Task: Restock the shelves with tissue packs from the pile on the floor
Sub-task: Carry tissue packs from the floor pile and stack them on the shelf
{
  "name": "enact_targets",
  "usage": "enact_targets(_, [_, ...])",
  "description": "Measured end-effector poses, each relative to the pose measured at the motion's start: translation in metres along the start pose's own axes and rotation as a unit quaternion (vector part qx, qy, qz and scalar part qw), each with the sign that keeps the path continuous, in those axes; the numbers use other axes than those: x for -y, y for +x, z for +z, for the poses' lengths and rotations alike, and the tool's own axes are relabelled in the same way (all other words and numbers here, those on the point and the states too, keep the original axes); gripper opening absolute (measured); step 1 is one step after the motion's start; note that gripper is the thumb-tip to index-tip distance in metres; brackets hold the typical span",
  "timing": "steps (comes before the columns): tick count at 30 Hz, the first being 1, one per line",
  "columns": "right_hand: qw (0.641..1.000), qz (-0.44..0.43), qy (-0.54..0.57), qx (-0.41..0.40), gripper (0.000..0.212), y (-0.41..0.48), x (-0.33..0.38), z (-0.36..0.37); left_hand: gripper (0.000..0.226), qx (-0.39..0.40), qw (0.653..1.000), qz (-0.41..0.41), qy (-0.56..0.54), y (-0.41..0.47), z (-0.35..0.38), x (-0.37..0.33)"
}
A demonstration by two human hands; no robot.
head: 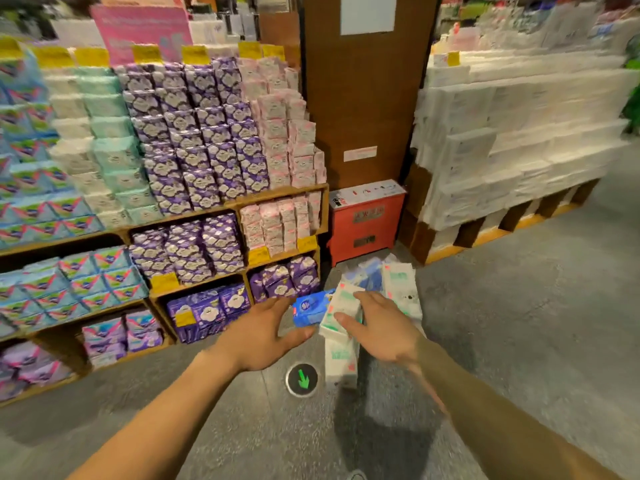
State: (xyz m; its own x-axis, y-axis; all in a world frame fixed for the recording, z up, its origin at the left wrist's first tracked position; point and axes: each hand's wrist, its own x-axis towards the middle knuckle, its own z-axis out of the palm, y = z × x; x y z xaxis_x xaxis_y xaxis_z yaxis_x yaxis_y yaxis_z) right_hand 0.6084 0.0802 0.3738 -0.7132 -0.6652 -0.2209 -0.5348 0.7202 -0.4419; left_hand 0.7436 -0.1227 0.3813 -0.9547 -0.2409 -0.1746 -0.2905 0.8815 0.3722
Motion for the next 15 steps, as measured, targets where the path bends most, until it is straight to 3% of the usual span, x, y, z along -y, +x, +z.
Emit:
enact_targets(5, [1.000,-0.017,0.009,0.022,0.075,0.144,-0.006,-0.031,0.082,-0.002,0.999,-0.042,-0.015,0.119,-0.024,0.032])
enact_targets(9, [0.998,-0.033,0.015,0.042,0.069,0.237,-0.010,-0.039,0.085,0.013,0.998,-0.057,-0.016,0.195,-0.030,0.061])
enact_targets(15, [0.996,0.004,0.027,0.083,0.078,0.373,-0.032,-0.008,0.083,0.067,0.995,-0.071,-0.019,0.322,-0.024,0.126])
